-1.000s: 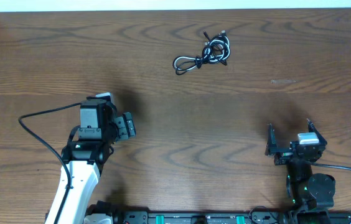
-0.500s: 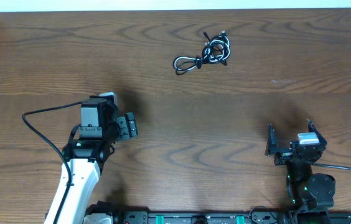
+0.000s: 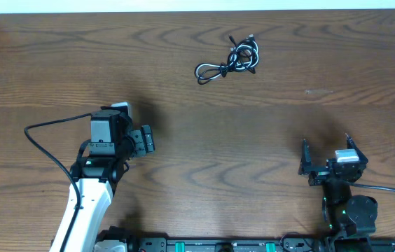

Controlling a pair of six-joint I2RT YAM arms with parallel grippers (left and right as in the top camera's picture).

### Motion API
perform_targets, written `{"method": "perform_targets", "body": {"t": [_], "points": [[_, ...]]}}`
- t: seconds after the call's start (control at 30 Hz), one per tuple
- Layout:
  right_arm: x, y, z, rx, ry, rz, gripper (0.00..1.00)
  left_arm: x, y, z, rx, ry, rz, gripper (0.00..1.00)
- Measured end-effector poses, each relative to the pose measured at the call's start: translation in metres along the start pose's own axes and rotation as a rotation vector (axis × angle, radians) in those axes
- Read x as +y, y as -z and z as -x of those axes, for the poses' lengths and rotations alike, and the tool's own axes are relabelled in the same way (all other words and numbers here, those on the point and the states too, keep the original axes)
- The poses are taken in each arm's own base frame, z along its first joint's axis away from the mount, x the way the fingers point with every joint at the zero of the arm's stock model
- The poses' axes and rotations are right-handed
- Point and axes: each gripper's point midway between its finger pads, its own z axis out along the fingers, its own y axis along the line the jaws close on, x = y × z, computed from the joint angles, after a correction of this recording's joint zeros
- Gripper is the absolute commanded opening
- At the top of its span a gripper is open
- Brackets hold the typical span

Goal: Untangle cables
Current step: 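Raise the left gripper and move it forward toward the cable bundle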

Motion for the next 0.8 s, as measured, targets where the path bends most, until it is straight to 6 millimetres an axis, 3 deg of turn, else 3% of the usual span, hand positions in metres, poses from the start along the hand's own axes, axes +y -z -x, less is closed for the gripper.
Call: {"method": "perform_targets", "body": {"t": [0.5, 0.63, 0.8], "points": [[0.0001, 0.0, 0.0, 0.0, 0.0, 0.0, 0.99, -0.0004, 0.0, 0.0017, -0.007, -0.001, -0.001, 0.88], [0.0, 0.0, 0.0, 0.0, 0.0, 0.0, 0.99, -0.0011, 0.0, 0.0023, -0.009, -0.027, -0.006, 0.99], [0.0, 0.0, 0.0, 0.0, 0.0, 0.0, 0.99, -0.003, -0.0032, 0.0096, -0.035, -0.058, -0.014, 0.98]]}}
